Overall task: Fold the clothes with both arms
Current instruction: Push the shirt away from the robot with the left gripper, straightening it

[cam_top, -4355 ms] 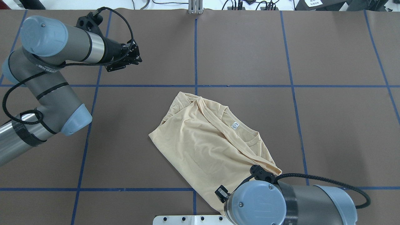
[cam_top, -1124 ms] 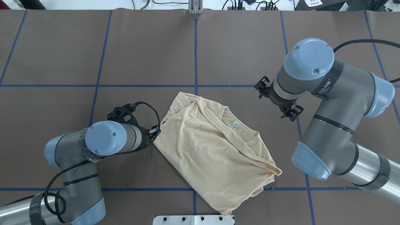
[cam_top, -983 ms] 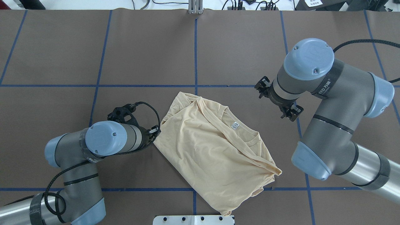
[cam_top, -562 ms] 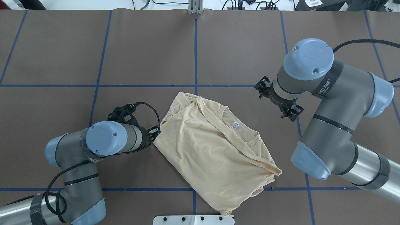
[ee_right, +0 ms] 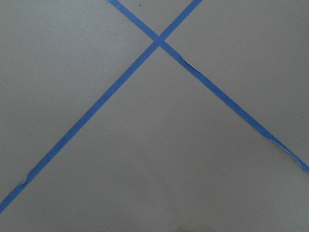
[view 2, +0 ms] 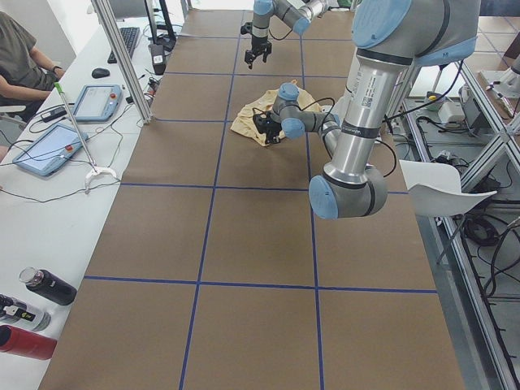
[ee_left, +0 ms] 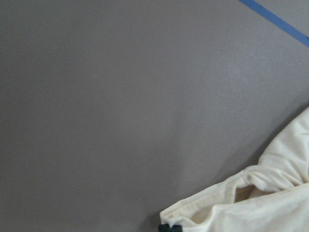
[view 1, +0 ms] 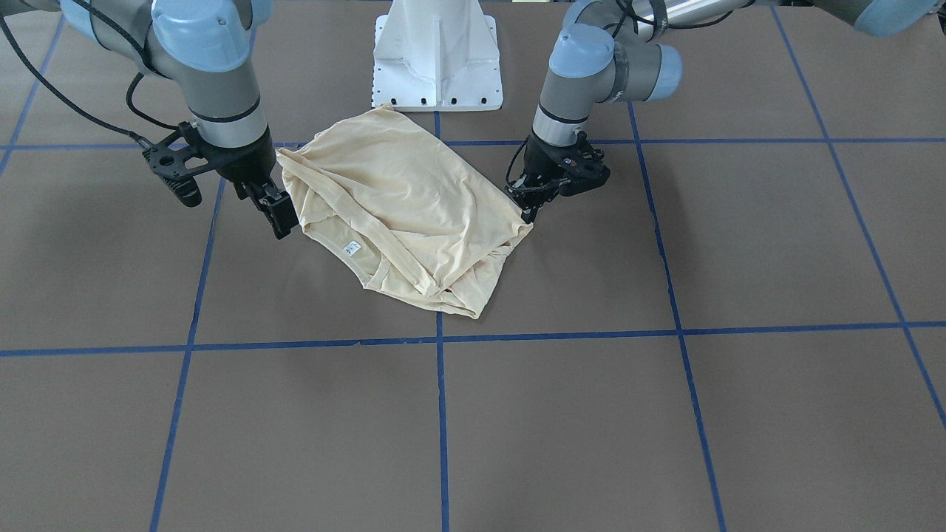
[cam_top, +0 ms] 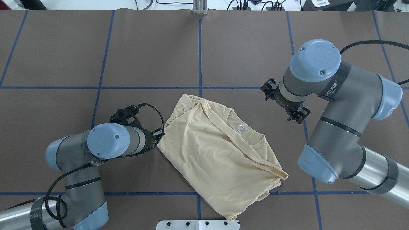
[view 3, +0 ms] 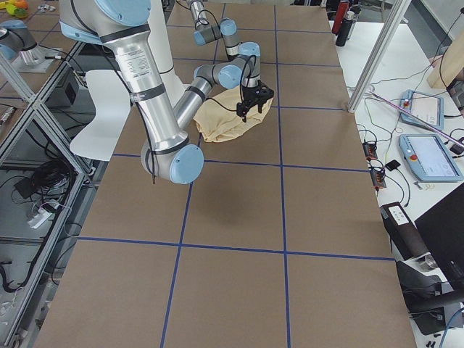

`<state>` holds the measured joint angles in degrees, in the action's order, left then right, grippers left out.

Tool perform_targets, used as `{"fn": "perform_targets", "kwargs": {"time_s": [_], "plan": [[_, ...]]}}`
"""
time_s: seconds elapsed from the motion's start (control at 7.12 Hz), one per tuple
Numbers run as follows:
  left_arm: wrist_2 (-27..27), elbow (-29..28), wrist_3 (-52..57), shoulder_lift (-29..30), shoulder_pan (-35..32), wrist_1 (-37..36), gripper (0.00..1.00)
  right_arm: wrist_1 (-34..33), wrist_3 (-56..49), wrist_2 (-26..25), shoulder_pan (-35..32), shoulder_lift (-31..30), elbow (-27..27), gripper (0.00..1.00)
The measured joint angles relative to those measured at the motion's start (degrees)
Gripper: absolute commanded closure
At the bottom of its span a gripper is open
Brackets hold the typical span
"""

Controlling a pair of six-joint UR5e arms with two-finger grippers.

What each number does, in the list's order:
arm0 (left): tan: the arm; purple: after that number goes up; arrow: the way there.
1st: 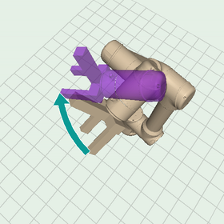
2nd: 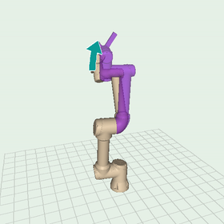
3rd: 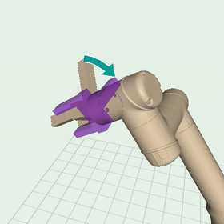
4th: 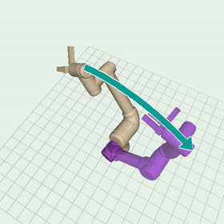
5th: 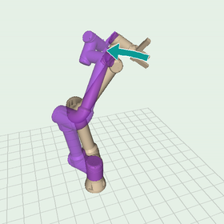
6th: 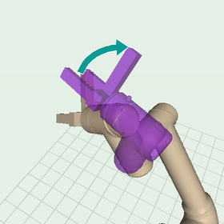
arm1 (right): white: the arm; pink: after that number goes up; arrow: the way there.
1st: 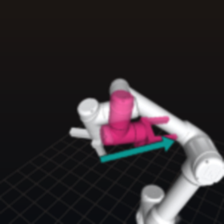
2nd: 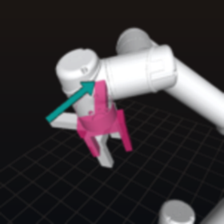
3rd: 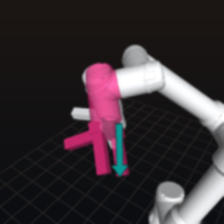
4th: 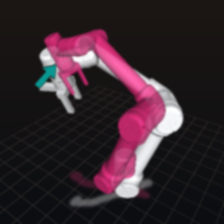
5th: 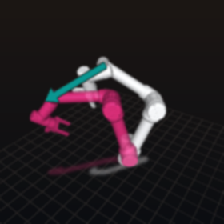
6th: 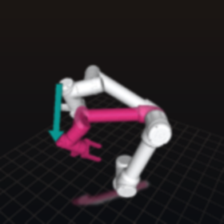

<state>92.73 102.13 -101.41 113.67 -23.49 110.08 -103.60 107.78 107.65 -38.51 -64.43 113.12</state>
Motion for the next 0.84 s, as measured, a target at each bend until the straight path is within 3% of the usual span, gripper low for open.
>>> {"fn": "perform_targets", "kwargs": {"time_s": [0.42, 0.56, 0.84], "plan": [[0.0, -3.5, 10.0, 4.7, -6.8, 0.6, 1.0, 0.0, -0.1, 1.2, -1.1, -0.1, 0.2, 0.0], [0.0, -7.1, 13.4, 7.4, -9.4, 1.9, 1.0, 0.0, -0.1, 1.4, -1.3, -0.3, 0.3, 0.0], [0.0, -21.4, 18.6, 15.1, -14.1, 10.6, 1.0, 0.0, -0.1, 1.7, -1.9, -0.5, 0.3, 0.0]]}}
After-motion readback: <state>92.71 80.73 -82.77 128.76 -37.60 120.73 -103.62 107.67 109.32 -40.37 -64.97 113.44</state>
